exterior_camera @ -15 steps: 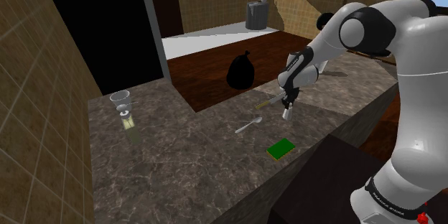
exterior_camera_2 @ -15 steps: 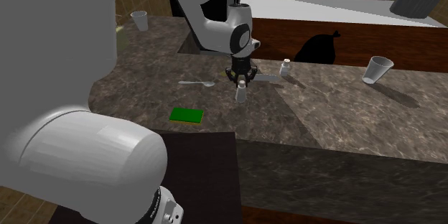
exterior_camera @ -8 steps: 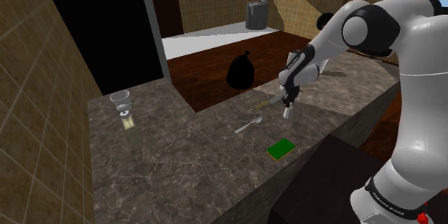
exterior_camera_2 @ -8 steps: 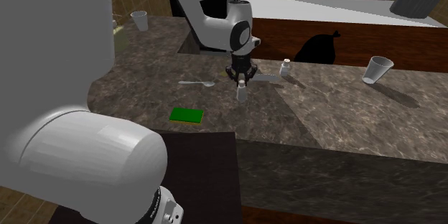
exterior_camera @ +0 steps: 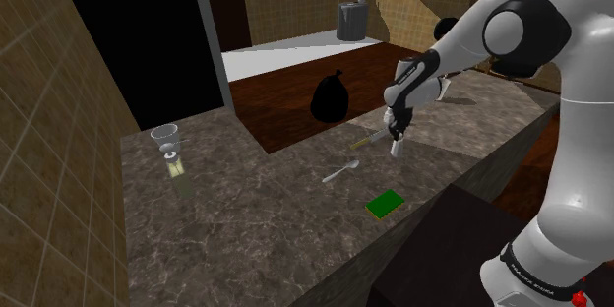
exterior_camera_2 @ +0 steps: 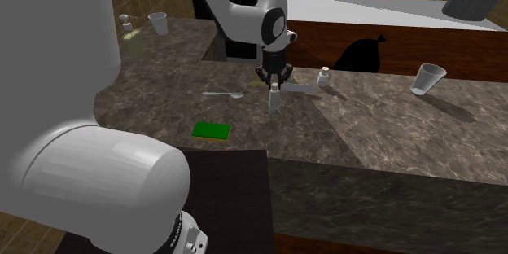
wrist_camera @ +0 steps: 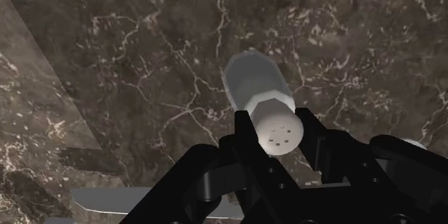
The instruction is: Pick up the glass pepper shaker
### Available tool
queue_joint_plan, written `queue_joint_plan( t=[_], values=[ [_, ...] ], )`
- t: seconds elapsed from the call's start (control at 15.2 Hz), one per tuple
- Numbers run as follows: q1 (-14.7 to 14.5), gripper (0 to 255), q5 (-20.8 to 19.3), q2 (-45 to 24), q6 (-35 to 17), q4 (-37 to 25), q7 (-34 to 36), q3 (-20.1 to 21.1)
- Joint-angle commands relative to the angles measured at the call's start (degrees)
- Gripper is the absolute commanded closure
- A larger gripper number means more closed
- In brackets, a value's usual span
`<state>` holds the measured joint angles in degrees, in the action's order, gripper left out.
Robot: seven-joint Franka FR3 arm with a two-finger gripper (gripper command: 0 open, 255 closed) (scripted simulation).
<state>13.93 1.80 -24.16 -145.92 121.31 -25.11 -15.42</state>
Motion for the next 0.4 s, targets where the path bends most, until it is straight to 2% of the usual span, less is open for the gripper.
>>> queue_joint_plan(
  t=[0.0,0.33],
  values=[
    [-0.13,255,-0.36,1.16,1.3,-0.16,0.06,-0.29],
    [-0.45,255,-0.98,3.08,3.25,-0.23,0.34,-0.69]
  ],
)
